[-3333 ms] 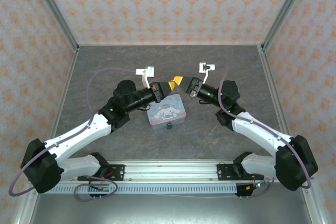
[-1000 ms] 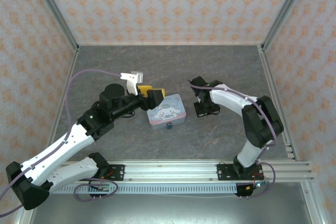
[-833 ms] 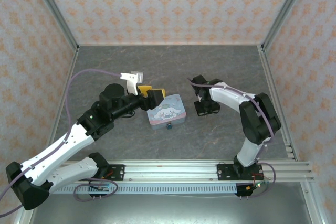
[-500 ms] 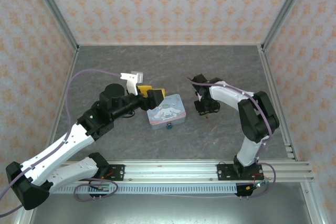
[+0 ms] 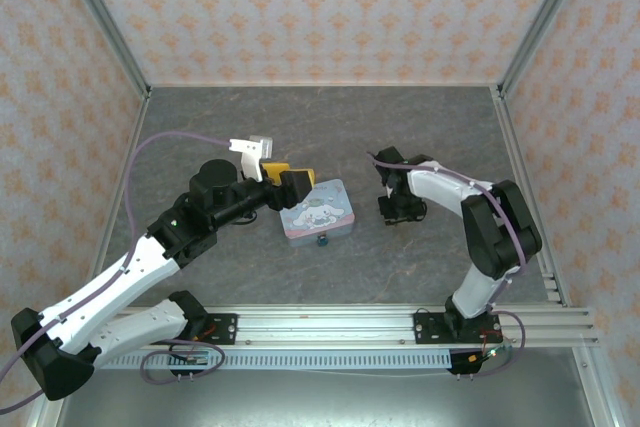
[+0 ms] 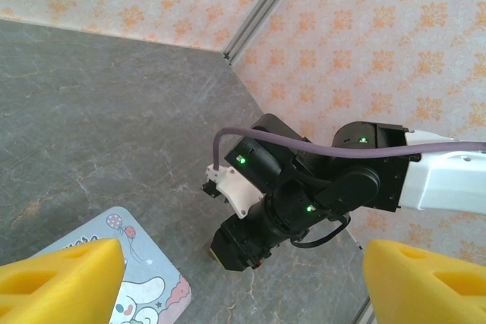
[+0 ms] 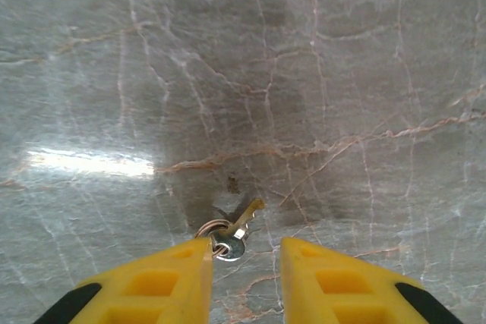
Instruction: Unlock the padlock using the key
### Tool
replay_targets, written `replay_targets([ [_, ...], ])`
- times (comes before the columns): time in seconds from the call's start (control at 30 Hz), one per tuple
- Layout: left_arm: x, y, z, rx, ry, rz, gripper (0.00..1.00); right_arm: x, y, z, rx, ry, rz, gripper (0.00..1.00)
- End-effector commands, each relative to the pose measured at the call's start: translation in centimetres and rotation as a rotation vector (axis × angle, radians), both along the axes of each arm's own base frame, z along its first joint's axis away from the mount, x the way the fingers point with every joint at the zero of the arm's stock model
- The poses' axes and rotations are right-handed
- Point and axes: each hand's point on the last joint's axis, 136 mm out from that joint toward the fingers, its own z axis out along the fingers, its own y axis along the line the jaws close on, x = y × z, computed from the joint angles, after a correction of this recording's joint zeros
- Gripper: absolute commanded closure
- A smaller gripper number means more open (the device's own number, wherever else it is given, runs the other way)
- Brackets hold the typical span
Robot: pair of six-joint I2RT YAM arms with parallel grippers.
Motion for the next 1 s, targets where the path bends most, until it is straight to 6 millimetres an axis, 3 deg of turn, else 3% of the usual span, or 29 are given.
replay_targets([
  [0.0,0.3,0.1,0.6,-0.011,-0.016,0.014,0.17,0.2,0.1,0.0,0.021,-0.03,-0.05,0.71],
  [0.3,0.4,0.1,0.4,-0.007,-0.013,0.014,0.18,0.4,0.6,-1.1,0.056,-0.019,-0.077,0.73],
  [0.6,0.4,0.1,0.8,-0.005,-0.02,0.013,0.17,0.4,0.7,0.0,0.068,-0.043,-0.064,0.93],
  [0.7,0.4,0.1,0.8,-0.005,-0.021,0.012,0.17,0.8,0.9,1.1,0.086,-0.08,-0.056,0.9],
  [0.8,0.4,0.0,1.0,-0.008,-0.023,0.01,0.17,1.1,0.9,1.8,0.082,-0.087,-0.045,0.78],
  [0.97,0.4,0.0,0.9,-0.009,-0.022,0.009,0.17,1.4,0.5,2.1,0.053,-0.098,-0.038,0.76],
])
